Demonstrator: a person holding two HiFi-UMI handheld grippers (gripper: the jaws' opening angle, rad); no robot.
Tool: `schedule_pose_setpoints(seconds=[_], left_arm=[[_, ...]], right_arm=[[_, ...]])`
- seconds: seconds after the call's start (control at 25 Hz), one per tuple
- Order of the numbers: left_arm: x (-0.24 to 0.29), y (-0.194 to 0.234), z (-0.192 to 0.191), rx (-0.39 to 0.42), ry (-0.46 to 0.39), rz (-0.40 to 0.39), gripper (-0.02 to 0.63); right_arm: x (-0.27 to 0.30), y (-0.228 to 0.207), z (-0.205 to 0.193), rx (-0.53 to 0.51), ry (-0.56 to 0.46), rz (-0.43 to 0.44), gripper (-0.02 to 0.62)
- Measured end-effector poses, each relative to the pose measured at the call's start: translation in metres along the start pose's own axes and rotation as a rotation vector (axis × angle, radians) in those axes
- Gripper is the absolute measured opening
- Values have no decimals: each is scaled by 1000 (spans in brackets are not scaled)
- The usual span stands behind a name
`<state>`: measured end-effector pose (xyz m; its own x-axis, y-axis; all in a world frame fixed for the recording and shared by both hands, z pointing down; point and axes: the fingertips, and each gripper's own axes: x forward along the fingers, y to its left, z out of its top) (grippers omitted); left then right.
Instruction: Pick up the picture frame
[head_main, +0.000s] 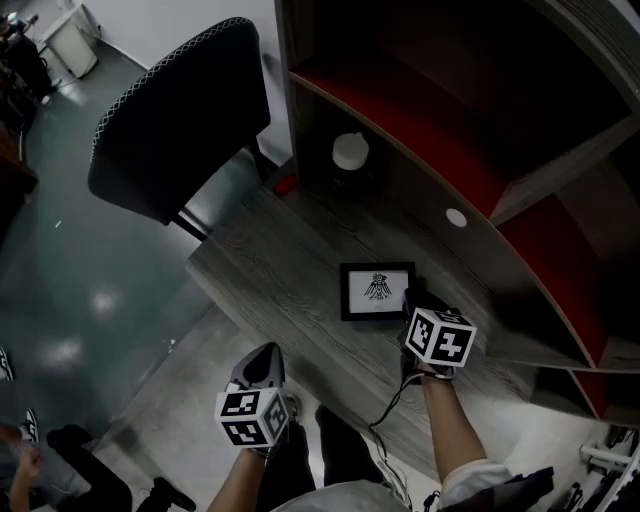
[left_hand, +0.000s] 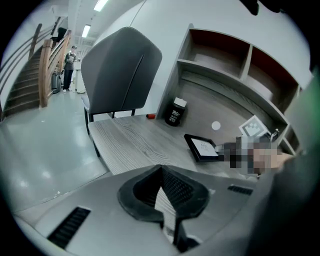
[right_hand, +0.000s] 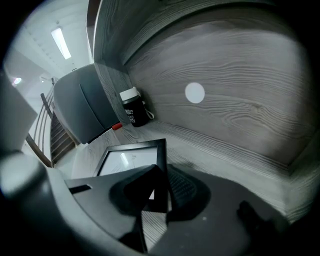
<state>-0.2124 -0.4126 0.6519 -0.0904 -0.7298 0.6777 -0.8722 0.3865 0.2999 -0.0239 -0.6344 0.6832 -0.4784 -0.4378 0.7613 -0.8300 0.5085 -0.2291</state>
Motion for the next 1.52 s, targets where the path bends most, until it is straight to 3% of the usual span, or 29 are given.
schedule_pose_setpoints(seconds=[0.68,1.24,1.52], left_arm=[[-43,-3,13,84,-41,-62,12],[-83,-20,10,147,-82,-177,12],[-106,-37,15,209,-105,-271,11]], right_arm=[[-75,13,0,96,-116,-38,83],[-152,27,-8,151,-242,-108,83],[-204,34,-20,191,-313,-164,83]])
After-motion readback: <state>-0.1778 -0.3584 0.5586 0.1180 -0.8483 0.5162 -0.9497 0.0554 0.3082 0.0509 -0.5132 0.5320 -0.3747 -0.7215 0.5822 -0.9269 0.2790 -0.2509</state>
